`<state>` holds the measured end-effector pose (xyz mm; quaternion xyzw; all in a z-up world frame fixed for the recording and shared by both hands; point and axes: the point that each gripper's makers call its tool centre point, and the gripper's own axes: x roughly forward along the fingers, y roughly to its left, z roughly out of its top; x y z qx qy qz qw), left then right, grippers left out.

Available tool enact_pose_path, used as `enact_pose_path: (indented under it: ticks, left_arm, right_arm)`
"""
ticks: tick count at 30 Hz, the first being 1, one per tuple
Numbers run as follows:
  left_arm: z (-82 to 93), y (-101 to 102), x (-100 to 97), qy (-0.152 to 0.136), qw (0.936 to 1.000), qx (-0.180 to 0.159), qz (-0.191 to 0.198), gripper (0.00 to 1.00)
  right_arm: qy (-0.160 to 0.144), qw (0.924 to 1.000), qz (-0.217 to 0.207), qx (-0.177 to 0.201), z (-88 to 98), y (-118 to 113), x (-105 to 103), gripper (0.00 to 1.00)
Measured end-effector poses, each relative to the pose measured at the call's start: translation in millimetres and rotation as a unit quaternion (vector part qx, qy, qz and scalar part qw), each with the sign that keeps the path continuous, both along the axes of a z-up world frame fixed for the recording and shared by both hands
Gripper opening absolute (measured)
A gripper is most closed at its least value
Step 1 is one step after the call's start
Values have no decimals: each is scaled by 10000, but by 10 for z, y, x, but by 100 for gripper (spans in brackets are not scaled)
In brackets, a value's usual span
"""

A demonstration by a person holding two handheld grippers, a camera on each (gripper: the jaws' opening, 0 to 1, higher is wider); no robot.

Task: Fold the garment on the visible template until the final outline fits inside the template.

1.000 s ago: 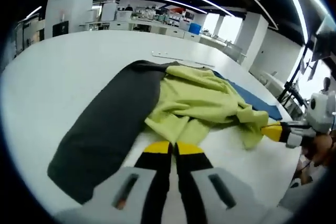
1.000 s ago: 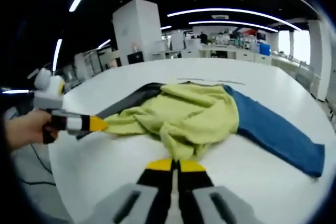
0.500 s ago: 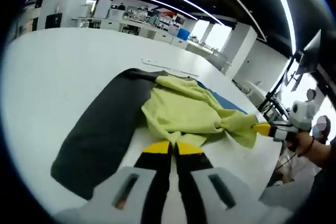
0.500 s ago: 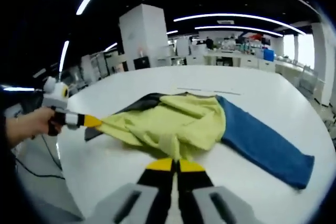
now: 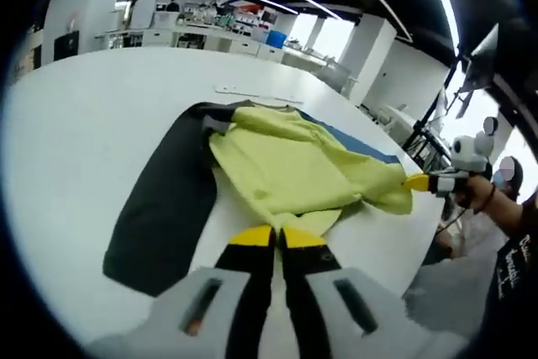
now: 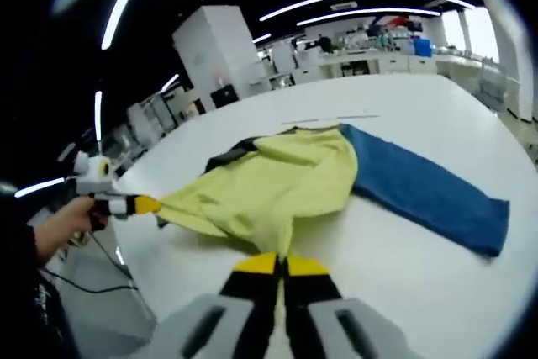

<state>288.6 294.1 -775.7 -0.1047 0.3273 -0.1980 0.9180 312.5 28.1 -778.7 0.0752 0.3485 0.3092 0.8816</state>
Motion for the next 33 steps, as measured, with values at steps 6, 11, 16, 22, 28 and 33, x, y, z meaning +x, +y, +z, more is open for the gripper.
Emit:
enact_pose_path:
  ticks: [6,11,16,22,28,33]
  left_arm:
    - [6,60,-86,69,9998,128,-157,0]
    - [-22,97,-182,168,9995,162,-206,0]
    - [-67,85,-291,287,9992,171,-220,0]
    - [-113,196,-413,409,9987,174,-241,0]
    - [-208,275,-546,603,9976,170,-289,0]
    - [-335,340,-642,803,9959,204,-362,0]
  right_arm:
    - [262,9995,-118,110,-25,-145,-90,0]
    - [417,9988,-228,116,-70,-270,-115,0]
    - [648,9974,-310,92,-158,-383,-121,0]
    - [1194,9922,-333,147,-269,-466,-202,0]
    - [1428,9894,-259,-28,-406,-501,-269,0]
    - [1538,9871,-172,-417,-531,-561,-361,0]
